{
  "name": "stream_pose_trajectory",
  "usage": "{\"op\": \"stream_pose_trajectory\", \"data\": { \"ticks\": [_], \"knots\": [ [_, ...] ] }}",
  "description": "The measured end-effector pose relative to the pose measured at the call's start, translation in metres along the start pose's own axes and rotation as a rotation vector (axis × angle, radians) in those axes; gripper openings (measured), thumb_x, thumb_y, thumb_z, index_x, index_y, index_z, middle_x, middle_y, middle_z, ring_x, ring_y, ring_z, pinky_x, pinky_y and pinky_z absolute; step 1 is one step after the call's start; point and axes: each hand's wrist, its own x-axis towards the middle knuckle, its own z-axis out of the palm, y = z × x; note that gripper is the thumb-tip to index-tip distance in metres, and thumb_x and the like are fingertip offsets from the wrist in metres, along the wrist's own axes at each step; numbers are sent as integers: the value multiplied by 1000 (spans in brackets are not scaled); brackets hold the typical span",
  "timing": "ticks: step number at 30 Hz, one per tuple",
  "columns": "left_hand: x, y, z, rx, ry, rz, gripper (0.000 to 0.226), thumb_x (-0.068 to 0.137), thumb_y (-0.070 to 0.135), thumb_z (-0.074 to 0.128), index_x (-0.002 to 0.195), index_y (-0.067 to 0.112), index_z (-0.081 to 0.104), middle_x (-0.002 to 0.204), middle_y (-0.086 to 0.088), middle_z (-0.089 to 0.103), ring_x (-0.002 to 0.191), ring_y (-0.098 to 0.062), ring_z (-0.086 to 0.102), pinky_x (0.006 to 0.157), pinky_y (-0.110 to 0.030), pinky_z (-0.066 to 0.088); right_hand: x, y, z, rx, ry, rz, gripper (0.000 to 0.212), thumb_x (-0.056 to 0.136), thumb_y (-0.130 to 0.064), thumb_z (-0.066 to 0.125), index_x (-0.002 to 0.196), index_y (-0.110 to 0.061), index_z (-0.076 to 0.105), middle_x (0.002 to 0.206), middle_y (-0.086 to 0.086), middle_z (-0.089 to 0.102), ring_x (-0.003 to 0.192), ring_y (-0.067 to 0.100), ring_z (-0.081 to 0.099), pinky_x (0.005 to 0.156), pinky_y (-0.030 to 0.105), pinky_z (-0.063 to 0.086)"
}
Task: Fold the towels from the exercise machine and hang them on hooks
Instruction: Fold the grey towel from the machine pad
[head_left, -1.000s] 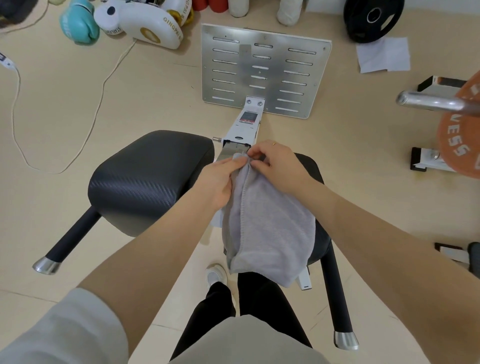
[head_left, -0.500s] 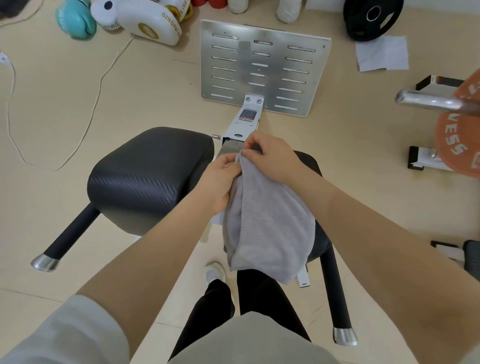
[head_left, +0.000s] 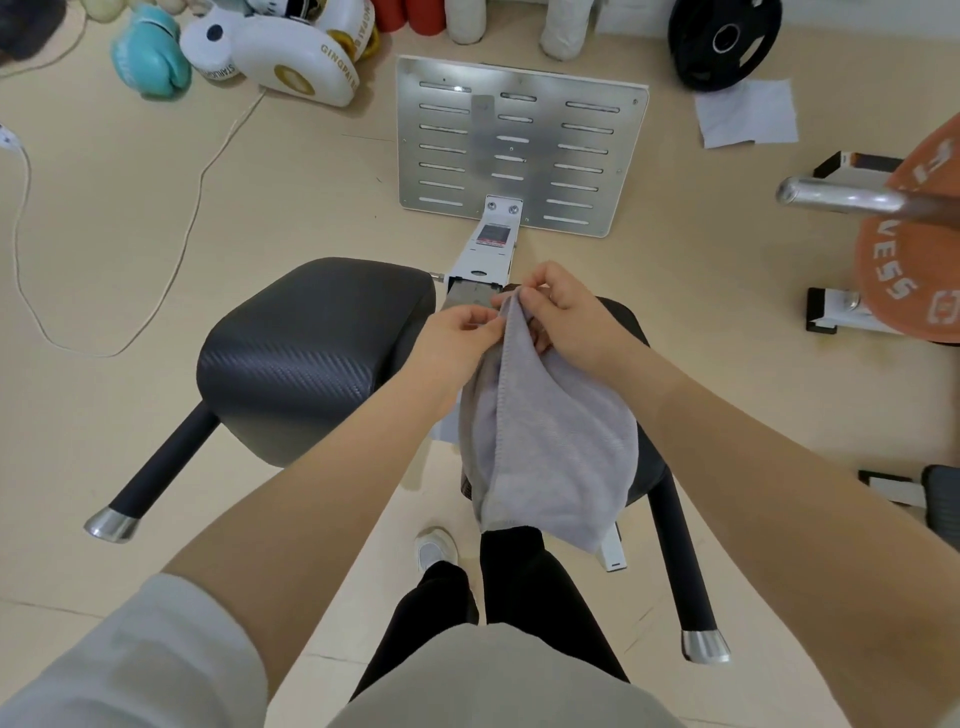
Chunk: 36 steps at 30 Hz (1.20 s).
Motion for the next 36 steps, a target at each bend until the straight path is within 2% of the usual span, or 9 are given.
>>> {"op": "stream_pose_trajectory", "data": {
  "ticks": [5, 9, 12, 15, 19, 24, 29, 32, 36],
  "knots": [
    [-7, -1, 6, -98, 0, 42, 16, 94, 22, 52, 81, 17, 60, 76, 4, 61, 68, -8, 54, 63, -20, 45, 2, -6, -2, -68, 25, 46, 10, 97, -21, 44, 102, -21, 53, 75, -5, 59, 58, 7, 51, 51, 15, 42],
    [-11, -4, 1, -176, 14, 25, 9, 92, 20, 56, 84, 16, 59, 77, 3, 60, 69, -9, 53, 61, -20, 44, 2, -16, -9, -172, -35, 63, 13, 97, -16, 43, 97, -15, 56, 69, 2, 56, 52, 11, 48, 46, 15, 43],
    [-15, -3, -2, -4, 41, 133, 8, 89, 17, 60, 85, 20, 54, 86, 6, 59, 77, -7, 55, 68, -18, 46, -1, -18, -12, -237, -1, 23, 12, 97, -14, 40, 97, -16, 52, 72, 10, 57, 51, 13, 47, 54, 19, 42],
    [-24, -4, -1, 180, 36, 207, 14, 89, 19, 59, 76, 18, 53, 82, 6, 57, 76, -7, 55, 72, -19, 45, -4, -18, -14, -281, 52, 11, 12, 97, -14, 38, 96, -17, 50, 68, 2, 54, 54, 12, 46, 60, 24, 40],
    [-39, -12, 5, 438, -4, 259, 38, 91, 29, 55, 67, -1, 55, 79, -3, 48, 71, -11, 45, 65, -22, 32, -5, -21, -10, -370, 164, -9, 19, 96, -14, 38, 104, -9, 55, 89, 7, 61, 78, 21, 51, 68, 26, 35],
    [-56, -30, 6, 611, -19, 240, 31, 84, 32, 65, 64, 13, 51, 107, -2, 50, 91, -15, 50, 78, -17, 34, -8, -20, -5, -381, 281, 22, 23, 96, -16, 38, 109, -7, 54, 102, 12, 63, 90, 26, 53, 76, 31, 39],
    [-67, -37, -14, 399, 106, 196, 29, 90, 25, 57, 66, 16, 46, 94, 1, 62, 68, -10, 49, 65, -21, 42, -16, -12, 2, -438, 288, 2, 21, 97, -16, 37, 110, -13, 52, 96, 5, 62, 96, 27, 57, 84, 29, 38],
    [-63, -39, -16, 332, 161, 138, 24, 87, 23, 62, 68, 19, 48, 77, 5, 58, 68, -11, 50, 69, -30, 44, -26, -12, 10, -539, 174, -61, 32, 97, -9, 36, 128, -11, 46, 126, 10, 55, 114, 25, 52, 74, 17, 26],
    [-63, -39, -14, 350, 96, 106, 17, 88, 26, 60, 78, 17, 49, 78, 7, 53, 71, -8, 49, 70, -33, 46, -47, -5, 7, -441, 243, -30, 44, 94, -4, 41, 137, -13, 38, 146, 7, 34, 121, 23, 47, 98, 23, 34]
  ]
}}
